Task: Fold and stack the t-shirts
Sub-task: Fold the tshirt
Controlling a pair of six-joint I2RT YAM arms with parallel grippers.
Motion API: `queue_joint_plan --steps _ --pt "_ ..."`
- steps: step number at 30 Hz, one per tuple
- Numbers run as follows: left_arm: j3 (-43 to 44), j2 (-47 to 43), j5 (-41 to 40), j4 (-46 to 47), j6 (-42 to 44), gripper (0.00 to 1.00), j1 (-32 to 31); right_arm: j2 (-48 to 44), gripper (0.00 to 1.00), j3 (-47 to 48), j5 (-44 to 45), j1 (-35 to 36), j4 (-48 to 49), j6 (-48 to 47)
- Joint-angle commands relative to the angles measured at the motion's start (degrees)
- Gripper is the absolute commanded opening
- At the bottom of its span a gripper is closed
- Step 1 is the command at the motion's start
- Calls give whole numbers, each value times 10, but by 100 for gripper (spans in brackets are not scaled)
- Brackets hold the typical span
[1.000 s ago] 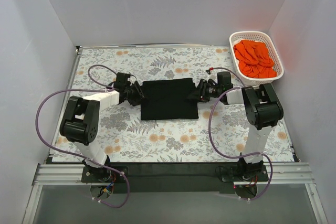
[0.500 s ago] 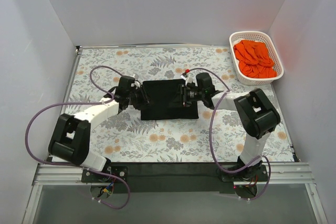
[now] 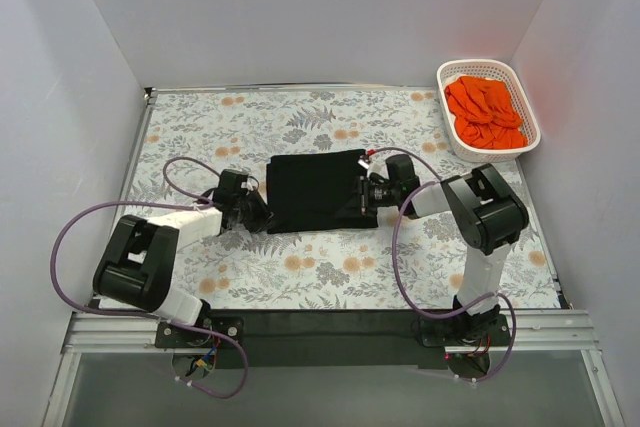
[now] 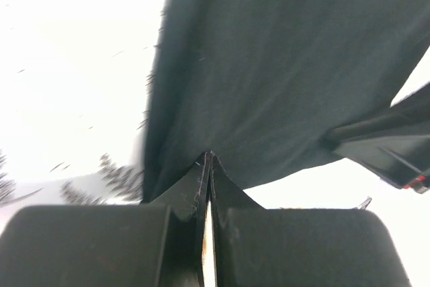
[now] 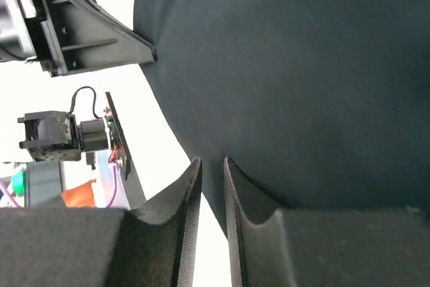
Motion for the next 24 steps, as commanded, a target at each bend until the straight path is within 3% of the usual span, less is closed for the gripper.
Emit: queue_joint_plan --steps 1,11,15,18,24 --pt "-37 -23 -58 -74 7 0 14 -59 24 -48 10 -42 -17 -39" --pt "-84 -60 -23 -78 -38 0 14 -56 24 -158 15 -107 -14 -86" --pt "-71 -116 -27 -97 -40 5 14 -139 24 -158 18 -108 -19 -74" --pt "-13 -128 -40 -102 -29 10 18 -166 26 -104 16 -111 -28 -55" --pt "169 -14 -55 -84 14 15 34 -140 29 51 46 -120 -32 -24"
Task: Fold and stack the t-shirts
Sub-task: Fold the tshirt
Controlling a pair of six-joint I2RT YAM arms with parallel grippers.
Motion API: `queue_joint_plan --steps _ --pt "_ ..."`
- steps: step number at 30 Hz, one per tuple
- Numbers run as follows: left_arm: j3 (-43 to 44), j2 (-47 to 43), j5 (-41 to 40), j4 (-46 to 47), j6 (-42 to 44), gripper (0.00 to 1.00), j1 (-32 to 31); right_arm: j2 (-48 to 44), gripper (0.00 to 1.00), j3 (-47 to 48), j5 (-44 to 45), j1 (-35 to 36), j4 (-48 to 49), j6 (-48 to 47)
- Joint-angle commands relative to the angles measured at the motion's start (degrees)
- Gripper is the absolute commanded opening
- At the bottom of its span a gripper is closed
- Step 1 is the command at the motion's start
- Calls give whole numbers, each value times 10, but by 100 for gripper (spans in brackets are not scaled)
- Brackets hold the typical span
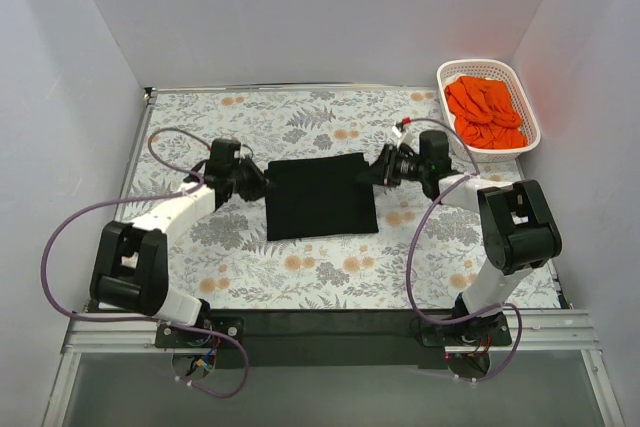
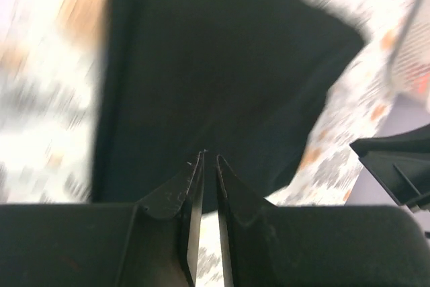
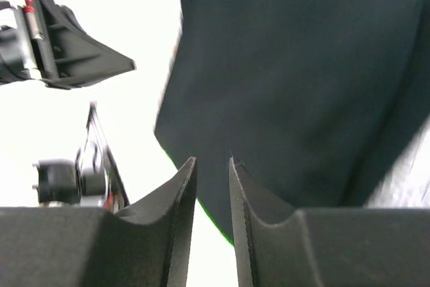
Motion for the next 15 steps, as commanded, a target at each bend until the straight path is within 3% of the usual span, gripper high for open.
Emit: queue_joint_plan --steps 1,6,10,15 --pt "109 65 -26 23 46 16 10 27 29 107 31 -11 8 21" --pt "236 213 -21 35 61 16 19 122 29 223 47 -18 8 41" --pt "274 281 -20 45 61 16 22 214 29 283 50 -21 9 56" --pt "283 337 -30 49 61 16 34 268 29 280 67 -27 10 54"
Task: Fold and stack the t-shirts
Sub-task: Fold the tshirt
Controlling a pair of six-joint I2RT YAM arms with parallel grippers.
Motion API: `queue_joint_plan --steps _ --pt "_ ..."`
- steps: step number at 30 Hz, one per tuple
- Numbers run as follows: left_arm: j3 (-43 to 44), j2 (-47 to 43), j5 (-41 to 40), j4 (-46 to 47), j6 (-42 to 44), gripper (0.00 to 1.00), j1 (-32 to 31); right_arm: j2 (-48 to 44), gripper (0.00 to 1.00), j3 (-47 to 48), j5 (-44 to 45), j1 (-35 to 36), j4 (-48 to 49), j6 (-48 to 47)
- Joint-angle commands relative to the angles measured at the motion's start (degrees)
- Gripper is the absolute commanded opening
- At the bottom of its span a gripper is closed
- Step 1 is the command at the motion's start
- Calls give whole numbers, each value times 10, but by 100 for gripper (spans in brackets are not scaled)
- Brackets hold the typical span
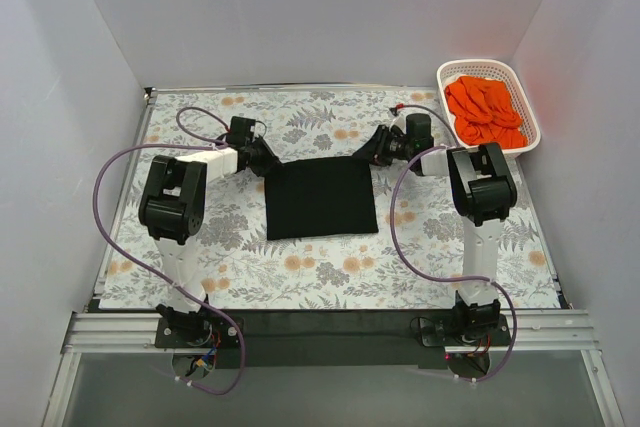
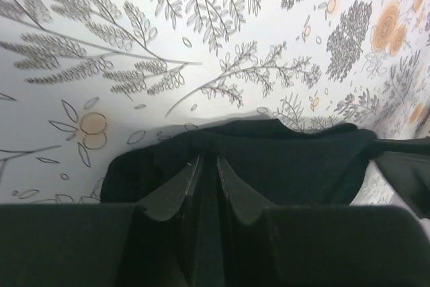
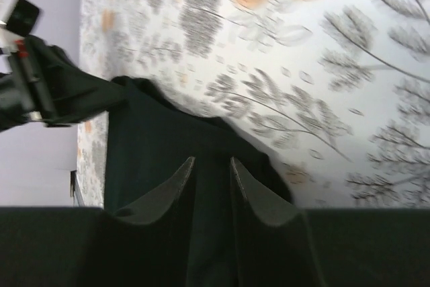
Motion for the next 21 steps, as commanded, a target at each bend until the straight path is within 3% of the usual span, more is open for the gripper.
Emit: queue_joint_plan --steps 1,9,13,14,15,18,21 --pt "16 13 -14 -2 10 16 14 17 29 2 19 -9 0 4" --pt "-2 -38 -4 -21 36 19 29 -16 29 -39 35 -31 -13 -4" --pt "-12 -127 -50 -65 66 34 29 -100 32 -67 44 -30 -67 -41" --pt "-10 -144 -64 -104 78 44 26 -122 33 -73 56 -29 -86 -70" --pt "-10 -179 -82 -121 86 48 23 -165 34 -78 67 -30 -107 -86" --pt "-36 -232 -145 -179 112 68 1 -255 39 -85 124 -28 -230 -162" --pt "-77 -303 -183 -218 109 80 -29 -332 46 -74 191 -24 -358 -221"
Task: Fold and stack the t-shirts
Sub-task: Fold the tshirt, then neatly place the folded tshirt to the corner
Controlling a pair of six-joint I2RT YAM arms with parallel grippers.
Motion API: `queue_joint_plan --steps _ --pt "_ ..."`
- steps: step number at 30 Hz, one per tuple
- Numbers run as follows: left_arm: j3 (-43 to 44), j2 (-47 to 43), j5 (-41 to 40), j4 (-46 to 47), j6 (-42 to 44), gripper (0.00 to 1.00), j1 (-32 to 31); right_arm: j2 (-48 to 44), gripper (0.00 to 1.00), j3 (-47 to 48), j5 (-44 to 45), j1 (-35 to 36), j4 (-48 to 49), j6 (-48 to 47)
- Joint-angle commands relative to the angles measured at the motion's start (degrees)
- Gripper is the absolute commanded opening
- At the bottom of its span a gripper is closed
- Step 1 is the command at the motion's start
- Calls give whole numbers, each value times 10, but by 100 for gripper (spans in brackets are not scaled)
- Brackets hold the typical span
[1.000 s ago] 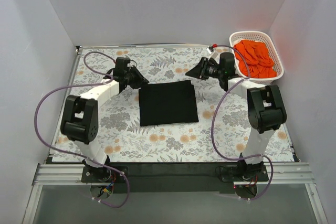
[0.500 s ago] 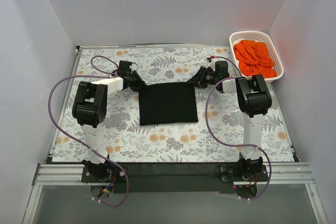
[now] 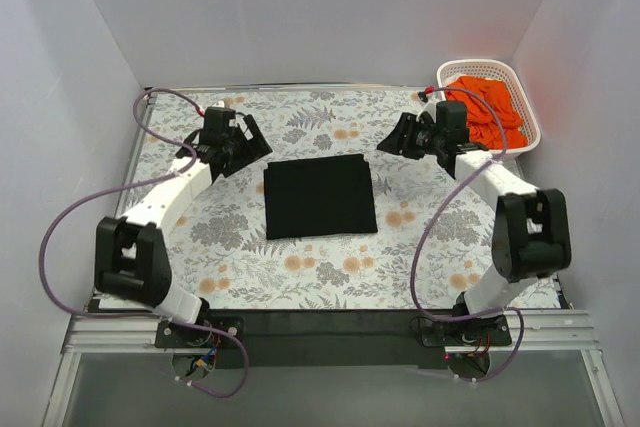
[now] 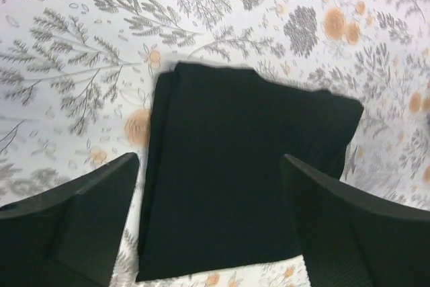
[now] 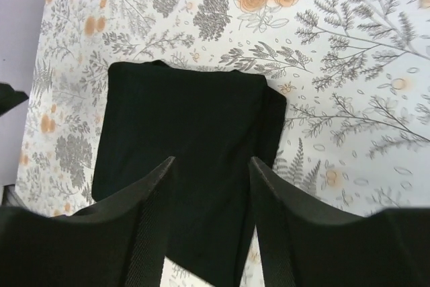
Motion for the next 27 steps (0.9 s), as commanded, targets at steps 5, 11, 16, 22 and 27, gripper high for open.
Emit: queue_joint_plan --steps 5,11,16,22,27 --pt "-125 -139 -124 -135 -35 84 -111 -184 59 19 183 7 -301 -139" --pt "-174 -128 -136 -112 -77 74 -135 -338 70 -45 213 7 -402 -153" --pt "-159 -73 -130 -90 -73 64 -134 -409 71 -85 203 8 -425 -159" --pt "-149 -6 -118 -63 -96 58 -137 -457 71 -107 184 10 -432 -162" --pt "-133 52 -135 -64 -102 44 -146 -475 71 -115 173 22 -432 -162"
